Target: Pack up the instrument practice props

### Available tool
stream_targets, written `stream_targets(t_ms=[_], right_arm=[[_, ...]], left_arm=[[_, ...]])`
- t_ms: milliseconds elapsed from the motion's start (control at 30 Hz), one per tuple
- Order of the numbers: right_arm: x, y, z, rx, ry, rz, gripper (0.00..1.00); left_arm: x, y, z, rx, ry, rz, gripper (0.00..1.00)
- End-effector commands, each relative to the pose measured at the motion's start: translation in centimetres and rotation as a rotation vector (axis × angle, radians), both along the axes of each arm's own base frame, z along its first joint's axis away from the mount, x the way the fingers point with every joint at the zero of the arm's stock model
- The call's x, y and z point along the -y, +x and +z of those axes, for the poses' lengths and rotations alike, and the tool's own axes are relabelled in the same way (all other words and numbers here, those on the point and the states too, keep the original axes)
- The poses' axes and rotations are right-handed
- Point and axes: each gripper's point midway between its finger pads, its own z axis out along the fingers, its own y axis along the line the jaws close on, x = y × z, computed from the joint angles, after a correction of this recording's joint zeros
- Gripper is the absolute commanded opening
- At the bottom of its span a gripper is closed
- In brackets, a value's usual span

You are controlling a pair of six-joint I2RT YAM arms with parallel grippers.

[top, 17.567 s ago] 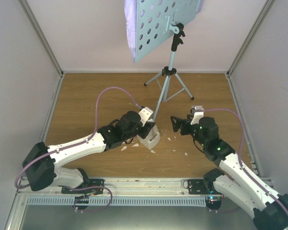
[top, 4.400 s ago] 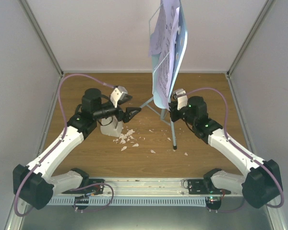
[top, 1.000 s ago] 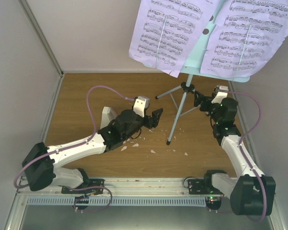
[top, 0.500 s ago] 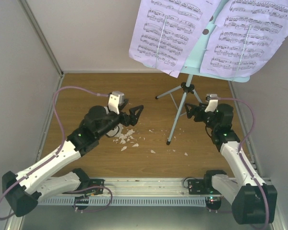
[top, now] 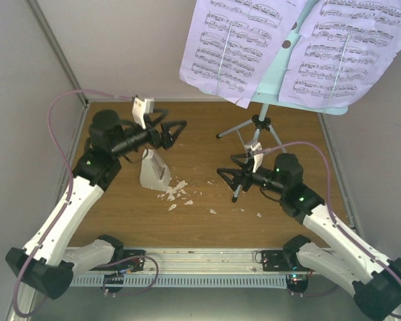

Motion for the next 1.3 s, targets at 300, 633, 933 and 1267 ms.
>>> stream_targets(t_ms=[300,633,933,1267], right_arm=[[-1.4,5.0,19.0,0.129,0.182,-0.087,0.94],[-2.5,9.3,23.1,0.097,0.285,-0.080,0.82],[-2.6,11.2,25.6,0.151,0.320,-0.106,0.66],[-3.1,12.3,26.6,0.175,0.333,-0.103,0.46]], left_arm=[[-0.2,5.3,4.0,0.046,-0.115,-0.285,0.95],[0.9,8.7,5.0,0.015,-0.129,-0.351,0.91],[1.7,9.6,5.8,0.011,-0.146,-0.400,0.61],[3.4,8.6,6.3,0.031,-0.133,-0.474,0.44]])
